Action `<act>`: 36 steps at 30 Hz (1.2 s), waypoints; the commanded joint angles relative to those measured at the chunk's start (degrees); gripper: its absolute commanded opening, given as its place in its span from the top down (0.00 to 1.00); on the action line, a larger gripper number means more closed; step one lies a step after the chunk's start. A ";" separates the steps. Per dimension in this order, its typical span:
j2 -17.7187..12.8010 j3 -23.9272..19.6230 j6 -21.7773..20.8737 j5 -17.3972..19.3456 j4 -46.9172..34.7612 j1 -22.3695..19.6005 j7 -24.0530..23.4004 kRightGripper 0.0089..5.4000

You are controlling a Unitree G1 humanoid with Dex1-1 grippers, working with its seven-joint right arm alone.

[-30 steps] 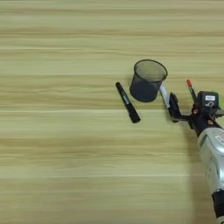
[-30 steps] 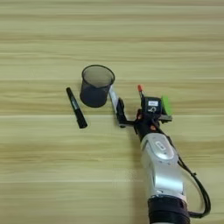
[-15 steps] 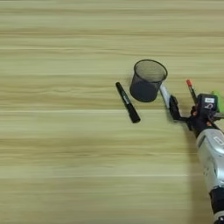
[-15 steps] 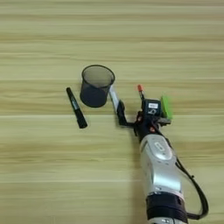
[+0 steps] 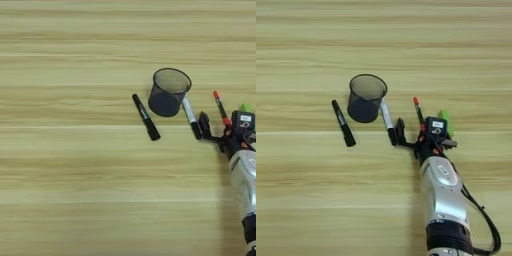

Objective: Move the objects on the table

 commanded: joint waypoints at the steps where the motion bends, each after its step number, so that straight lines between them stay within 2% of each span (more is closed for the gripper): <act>1: -2.46 -0.16 -1.36 -0.08 -1.71 -3.58 -0.04 0.00; 18: -3.11 0.87 -1.16 -0.92 0.93 -3.70 -0.27 0.00; 22: -3.05 0.90 -0.82 -0.47 0.97 -3.70 0.28 0.09; 26: -2.23 0.31 1.11 2.36 0.91 -3.86 2.31 0.17; 36: -2.31 0.78 1.94 2.93 -0.17 -3.45 2.60 0.36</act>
